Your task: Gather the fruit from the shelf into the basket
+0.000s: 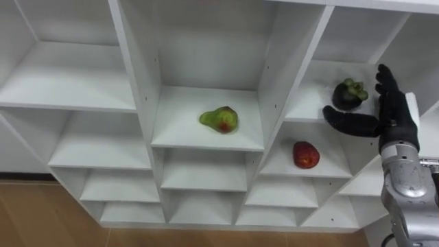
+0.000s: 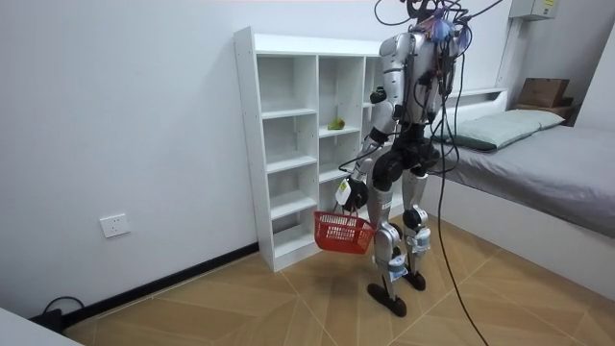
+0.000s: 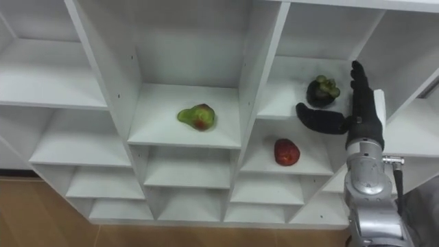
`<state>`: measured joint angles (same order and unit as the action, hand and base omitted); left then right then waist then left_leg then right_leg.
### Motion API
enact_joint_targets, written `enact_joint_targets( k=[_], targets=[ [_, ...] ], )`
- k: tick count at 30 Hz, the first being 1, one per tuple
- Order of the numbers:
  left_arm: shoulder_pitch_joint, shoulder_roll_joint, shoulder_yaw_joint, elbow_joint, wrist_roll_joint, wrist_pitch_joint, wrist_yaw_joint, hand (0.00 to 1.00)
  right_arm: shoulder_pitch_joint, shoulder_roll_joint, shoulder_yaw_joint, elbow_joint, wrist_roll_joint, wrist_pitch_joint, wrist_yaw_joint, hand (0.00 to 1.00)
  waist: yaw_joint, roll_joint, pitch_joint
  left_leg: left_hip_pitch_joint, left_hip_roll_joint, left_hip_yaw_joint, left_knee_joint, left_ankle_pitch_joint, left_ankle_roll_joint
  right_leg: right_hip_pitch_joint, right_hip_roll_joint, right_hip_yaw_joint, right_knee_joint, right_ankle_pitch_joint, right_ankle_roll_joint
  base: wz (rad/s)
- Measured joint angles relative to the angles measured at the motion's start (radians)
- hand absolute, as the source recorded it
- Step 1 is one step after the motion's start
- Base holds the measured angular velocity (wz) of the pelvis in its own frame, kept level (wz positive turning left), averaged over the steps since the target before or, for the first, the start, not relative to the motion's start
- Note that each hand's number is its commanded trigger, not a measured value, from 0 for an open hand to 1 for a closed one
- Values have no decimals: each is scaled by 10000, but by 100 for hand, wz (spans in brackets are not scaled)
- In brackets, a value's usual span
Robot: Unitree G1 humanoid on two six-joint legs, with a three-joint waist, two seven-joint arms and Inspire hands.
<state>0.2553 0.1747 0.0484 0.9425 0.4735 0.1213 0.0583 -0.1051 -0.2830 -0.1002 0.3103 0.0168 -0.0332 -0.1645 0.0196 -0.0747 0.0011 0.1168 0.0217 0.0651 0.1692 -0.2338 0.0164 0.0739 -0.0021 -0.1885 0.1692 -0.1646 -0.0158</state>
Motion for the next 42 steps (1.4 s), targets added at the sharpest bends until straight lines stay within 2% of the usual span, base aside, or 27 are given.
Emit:
enact_joint_targets(
  k=[8, 13, 14, 15, 16, 17, 22, 27, 32, 42],
  targets=[
    [-29, 31, -129, -5, 12, -77, 45, 100, -2, -30, 2, 363, -312, -192, 42, 0, 61, -161, 52, 6, 1, -13, 0, -1, 0, 10, 3, 5, 0, 0, 0, 0],
    [-18, 71, -120, -6, 15, -74, 17, 100, -2, -33, 0, 394, -587, -204, 38, 0, 78, -155, 56, -10, -1, -50, -3, -2, 0, 10, 9, -9, 5, 0, 0, 0],
    [-20, 72, -118, -6, 14, -71, 9, 100, -2, -33, -1, 396, -623, -204, 40, 11, 82, -146, 59, -13, -1, -68, -6, -3, -1, 10, 13, -9, 5, 0, -1, 0],
    [-20, 72, -117, -6, 8, -70, 2, 100, -28, -33, -7, 429, -670, -204, 44, 32, 82, -136, 58, -13, -2, -85, -6, -3, -1, 10, 13, -35, 8, 1, -1, 0],
    [-20, 72, -117, -6, 8, -70, 1, 100, -48, -33, -9, 455, -670, -204, 47, 72, 81, -133, 58, -13, -2, -91, -6, -3, -1, 10, 14, -43, 10, 1, -1, 0],
    [-20, 72, -115, -6, 9, -70, 1, 100, -99, -33, -9, 524, -672, -211, 54, 100, 76, -128, 59, -13, -2, -100, -5, -3, -1, 10, 15, -59, 14, 2, -3, 0],
    [-16, 71, -115, -8, 10, -63, 1, 100, -339, -33, -57, 695, -1284, -213, 20, 100, 70, -100, 49, -13, 2, -102, -3, -3, -1, 10, 23, -63, 22, 13, -21, 0],
    [-18, 70, -120, -19, 2, 9, 1, 100, -491, -85, -93, 685, -2296, -194, -186, 100, 79, 12, -16, -16, 3, -135, -2, -2, -2, 15, 25, -74, 22, 16, -24, 0],
    [-14, 71, -135, -25, 1, 4, 2, 100, -542, -286, -94, 686, -2423, -178, -289, 100, 79, 47, -14, 24, 2, -209, 0, -1, -4, 80, 24, -80, -5, 14, -23, 4],
    [-60, 76, -138, -27, 1, -120, 45, 100, -492, -284, 210, 676, -2202, -194, 24, 100, 119, -32, -25, 82, -6, -208, -13, -1, -4, 132, 18, -38, -13, 10, -16, 0]
  ],
)
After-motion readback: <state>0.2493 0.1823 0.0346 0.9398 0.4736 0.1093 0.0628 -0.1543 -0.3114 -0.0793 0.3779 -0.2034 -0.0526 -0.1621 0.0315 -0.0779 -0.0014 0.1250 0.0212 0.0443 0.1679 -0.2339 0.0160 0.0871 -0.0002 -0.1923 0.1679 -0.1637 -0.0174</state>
